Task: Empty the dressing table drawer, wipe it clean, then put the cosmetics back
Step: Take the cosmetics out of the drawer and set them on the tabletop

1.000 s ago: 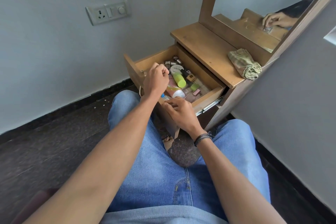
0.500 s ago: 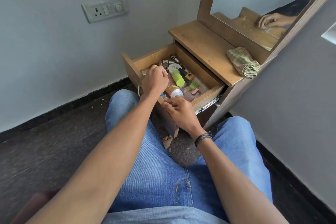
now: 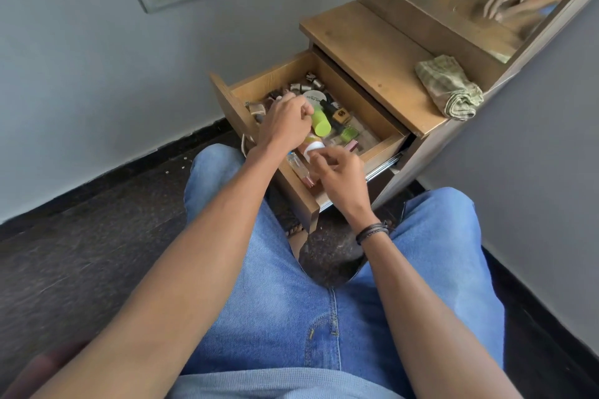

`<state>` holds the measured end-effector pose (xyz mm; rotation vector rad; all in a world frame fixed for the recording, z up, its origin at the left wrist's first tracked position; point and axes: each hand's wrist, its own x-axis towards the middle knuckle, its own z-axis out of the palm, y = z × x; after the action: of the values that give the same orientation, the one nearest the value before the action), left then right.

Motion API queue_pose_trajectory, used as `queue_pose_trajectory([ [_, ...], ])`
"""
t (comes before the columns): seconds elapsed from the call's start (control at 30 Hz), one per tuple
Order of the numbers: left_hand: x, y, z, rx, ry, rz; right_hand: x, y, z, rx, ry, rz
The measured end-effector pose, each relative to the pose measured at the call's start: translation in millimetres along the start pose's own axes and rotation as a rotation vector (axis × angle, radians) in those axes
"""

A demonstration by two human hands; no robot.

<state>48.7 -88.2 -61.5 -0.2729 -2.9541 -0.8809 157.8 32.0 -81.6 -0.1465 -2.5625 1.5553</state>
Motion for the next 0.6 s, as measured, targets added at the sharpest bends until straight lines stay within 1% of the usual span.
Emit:
queue_pose_trajectory([
  [0.13,-3,10,9,-0.028,-0.075,0.082,14,4,-19,-0.109,0.151,-0.105],
  [0.23,0,12,16,0.065,-0.172,0.129,30,15,-36,-0.321,0.210,-0.127],
  [0.3,5,12,18,0.087,-0.220,0.146,45,24,-46,-0.446,0.160,-0.094],
  [0.43,7,9,22,0.216,-0.316,0.130,73,31,-49,-0.607,-0.012,-0.037],
  [0.53,6,5,23,0.197,-0.254,0.078,87,28,-43,-0.680,-0.072,0.014],
  [0.6,7,3,22,0.172,-0.223,0.036,95,27,-38,-0.681,-0.077,0.048],
])
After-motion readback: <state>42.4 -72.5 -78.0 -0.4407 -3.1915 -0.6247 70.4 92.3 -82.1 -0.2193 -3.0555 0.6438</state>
